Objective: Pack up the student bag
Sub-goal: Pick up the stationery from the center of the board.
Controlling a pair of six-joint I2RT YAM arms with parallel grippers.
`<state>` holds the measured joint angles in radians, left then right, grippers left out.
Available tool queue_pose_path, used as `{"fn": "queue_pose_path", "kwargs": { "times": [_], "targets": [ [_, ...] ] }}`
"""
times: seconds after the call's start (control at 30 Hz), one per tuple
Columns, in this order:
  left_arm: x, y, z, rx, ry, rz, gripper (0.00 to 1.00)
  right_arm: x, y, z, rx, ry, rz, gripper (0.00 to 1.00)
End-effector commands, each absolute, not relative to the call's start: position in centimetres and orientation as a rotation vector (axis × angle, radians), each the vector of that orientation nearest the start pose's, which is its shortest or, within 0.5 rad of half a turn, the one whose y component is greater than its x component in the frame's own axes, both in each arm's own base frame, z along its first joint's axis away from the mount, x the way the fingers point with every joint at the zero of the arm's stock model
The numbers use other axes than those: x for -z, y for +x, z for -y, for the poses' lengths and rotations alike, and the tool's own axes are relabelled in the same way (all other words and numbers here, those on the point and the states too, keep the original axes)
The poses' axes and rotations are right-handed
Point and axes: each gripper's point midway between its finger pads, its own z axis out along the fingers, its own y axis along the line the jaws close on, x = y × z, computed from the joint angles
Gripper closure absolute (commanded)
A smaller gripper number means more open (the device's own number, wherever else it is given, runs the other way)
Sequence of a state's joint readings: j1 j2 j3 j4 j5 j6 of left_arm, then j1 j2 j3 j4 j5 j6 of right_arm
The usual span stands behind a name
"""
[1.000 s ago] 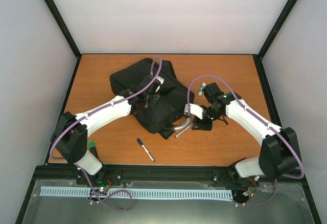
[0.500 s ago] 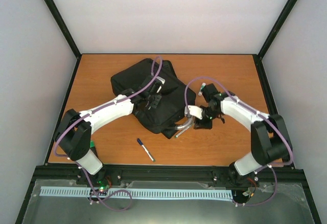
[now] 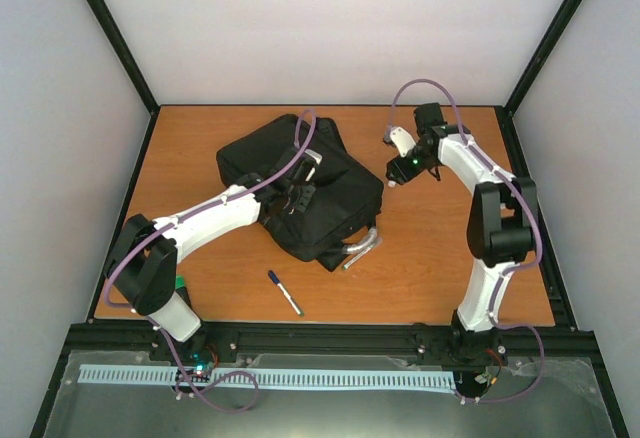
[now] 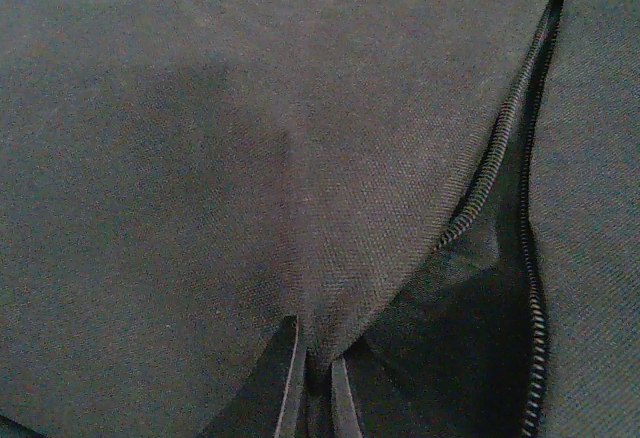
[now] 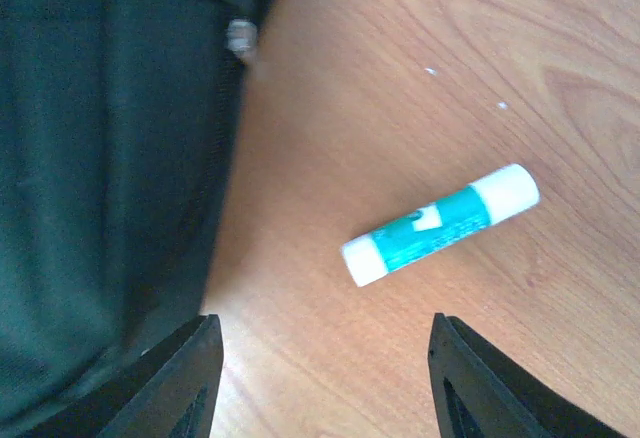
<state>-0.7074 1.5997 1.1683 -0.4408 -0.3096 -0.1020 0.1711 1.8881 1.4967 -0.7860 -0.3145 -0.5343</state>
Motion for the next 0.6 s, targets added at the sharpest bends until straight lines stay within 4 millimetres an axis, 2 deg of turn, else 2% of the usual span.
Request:
{"fn": "queue_pose_path", "kwargs": {
  "times": [0.0, 0.13, 0.27, 0.43, 0.57],
  "targets": [
    [-17.9, 36.5, 24.6, 0.073, 0.527, -2.257, 0.99, -9.3, 45.4, -11.5, -0.242, -0.702, -2.637, 0.4],
    [-18.0, 36.4, 24.6, 0.071, 0.528, -2.258, 0.99, -8.2, 47.6, -10.8, -0.186, -0.584, -2.693, 0.37],
    [-18.1, 36.4, 24.5, 0.075, 0.525, -2.255, 0.99, -7.0, 48.8, -10.6, -0.16, -0.528, -2.74, 0.35],
    [-18.2, 36.4, 24.5, 0.073, 0.525, -2.253, 0.99, -5.5, 49.5, -10.5, -0.159, -0.485, -2.772, 0.35],
    [-18.2, 36.4, 24.4, 0.072, 0.526, -2.255, 0.99, -4.4, 49.4, -10.5, -0.163, -0.476, -2.801, 0.36]
  ]
}}
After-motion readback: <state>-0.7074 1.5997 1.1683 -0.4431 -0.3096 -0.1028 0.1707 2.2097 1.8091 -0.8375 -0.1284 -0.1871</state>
